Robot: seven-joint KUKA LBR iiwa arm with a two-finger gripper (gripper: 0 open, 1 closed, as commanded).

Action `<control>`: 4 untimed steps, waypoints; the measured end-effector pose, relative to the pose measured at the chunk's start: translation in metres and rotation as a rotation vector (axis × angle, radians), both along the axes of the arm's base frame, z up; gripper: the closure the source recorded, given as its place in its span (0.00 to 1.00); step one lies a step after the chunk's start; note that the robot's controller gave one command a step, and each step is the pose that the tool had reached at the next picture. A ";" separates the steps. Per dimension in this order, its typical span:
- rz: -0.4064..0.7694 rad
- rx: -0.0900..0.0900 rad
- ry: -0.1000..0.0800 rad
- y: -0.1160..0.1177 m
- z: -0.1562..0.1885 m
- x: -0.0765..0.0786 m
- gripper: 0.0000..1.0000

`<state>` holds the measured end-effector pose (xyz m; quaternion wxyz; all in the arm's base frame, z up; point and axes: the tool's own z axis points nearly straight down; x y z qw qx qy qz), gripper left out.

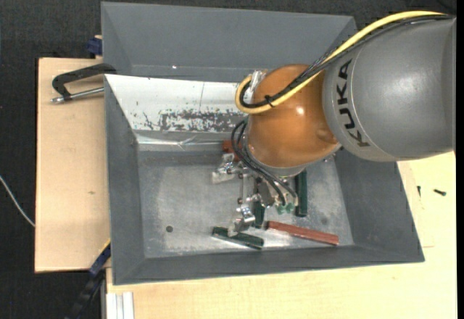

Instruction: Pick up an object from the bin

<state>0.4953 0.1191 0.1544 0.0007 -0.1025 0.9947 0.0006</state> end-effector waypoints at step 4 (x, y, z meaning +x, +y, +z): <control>1.382 0.010 -0.002 -0.099 -0.078 0.059 1.00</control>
Offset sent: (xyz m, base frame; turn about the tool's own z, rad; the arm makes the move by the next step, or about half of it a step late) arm 0.0025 -0.0717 -0.0844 -0.6285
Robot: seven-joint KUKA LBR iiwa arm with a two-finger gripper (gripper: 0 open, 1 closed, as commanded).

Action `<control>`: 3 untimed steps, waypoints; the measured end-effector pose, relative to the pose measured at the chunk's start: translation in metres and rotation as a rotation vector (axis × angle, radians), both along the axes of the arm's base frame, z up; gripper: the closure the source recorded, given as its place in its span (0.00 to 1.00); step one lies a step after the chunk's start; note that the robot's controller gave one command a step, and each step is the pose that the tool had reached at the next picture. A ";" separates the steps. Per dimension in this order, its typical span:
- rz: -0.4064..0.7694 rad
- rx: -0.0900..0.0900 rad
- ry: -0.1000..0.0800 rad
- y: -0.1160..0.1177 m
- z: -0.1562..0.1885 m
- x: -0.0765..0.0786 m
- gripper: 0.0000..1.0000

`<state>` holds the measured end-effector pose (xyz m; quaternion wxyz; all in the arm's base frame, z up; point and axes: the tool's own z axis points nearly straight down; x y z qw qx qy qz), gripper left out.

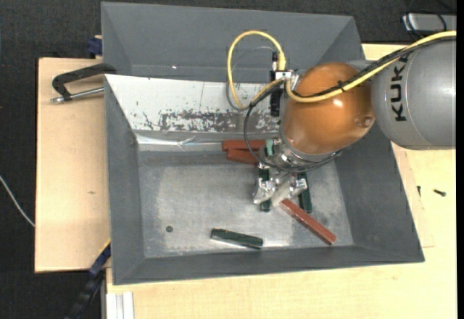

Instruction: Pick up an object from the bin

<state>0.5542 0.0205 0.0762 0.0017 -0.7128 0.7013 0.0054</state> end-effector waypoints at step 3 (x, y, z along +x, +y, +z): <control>-0.014 -0.005 -0.008 -0.002 0.026 0.001 1.00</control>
Offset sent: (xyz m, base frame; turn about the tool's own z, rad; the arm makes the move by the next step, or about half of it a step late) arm 0.0000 0.0000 0.0470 0.0000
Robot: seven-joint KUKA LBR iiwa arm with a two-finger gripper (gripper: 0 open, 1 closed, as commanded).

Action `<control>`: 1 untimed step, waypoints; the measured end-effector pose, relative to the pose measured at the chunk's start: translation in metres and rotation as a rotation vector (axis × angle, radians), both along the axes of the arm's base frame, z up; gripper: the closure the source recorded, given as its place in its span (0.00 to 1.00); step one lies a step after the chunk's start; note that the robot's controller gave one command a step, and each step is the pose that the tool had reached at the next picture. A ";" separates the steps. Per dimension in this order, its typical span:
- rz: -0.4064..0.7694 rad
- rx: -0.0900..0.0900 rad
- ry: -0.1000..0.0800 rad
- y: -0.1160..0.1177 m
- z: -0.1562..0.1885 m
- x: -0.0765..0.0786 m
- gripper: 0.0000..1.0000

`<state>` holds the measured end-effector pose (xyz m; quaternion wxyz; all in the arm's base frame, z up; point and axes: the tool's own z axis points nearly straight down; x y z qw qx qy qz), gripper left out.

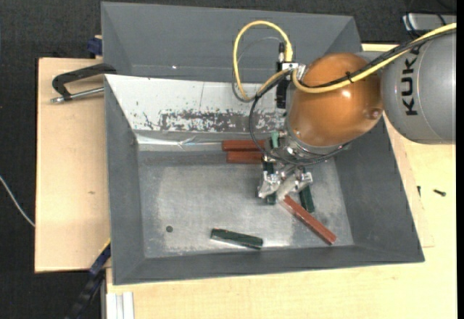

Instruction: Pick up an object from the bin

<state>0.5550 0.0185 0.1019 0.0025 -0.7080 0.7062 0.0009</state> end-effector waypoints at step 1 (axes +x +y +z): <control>-0.002 -0.001 -0.004 0.000 0.009 0.001 1.00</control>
Offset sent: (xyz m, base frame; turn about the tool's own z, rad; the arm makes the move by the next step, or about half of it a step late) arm -0.0001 0.0001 0.0206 0.0000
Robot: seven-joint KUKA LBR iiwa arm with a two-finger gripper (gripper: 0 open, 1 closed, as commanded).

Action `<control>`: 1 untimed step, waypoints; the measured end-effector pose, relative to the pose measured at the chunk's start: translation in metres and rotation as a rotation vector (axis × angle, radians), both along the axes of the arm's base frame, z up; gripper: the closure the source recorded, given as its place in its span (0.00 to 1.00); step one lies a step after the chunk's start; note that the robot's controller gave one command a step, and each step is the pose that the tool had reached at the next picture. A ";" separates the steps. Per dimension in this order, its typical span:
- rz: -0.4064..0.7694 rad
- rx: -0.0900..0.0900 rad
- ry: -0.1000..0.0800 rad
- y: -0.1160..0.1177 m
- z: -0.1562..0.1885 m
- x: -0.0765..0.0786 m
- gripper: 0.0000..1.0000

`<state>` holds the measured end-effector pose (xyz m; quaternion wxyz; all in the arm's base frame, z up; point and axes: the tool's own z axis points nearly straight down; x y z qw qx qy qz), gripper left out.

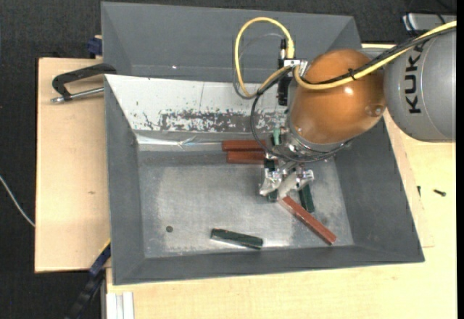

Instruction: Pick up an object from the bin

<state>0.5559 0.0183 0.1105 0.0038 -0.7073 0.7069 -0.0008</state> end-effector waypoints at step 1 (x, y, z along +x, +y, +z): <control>-0.001 0.000 0.000 0.000 0.004 0.000 1.00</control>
Offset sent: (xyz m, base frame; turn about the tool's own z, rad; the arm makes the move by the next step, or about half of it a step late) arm 0.0001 -0.0001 0.0284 0.0000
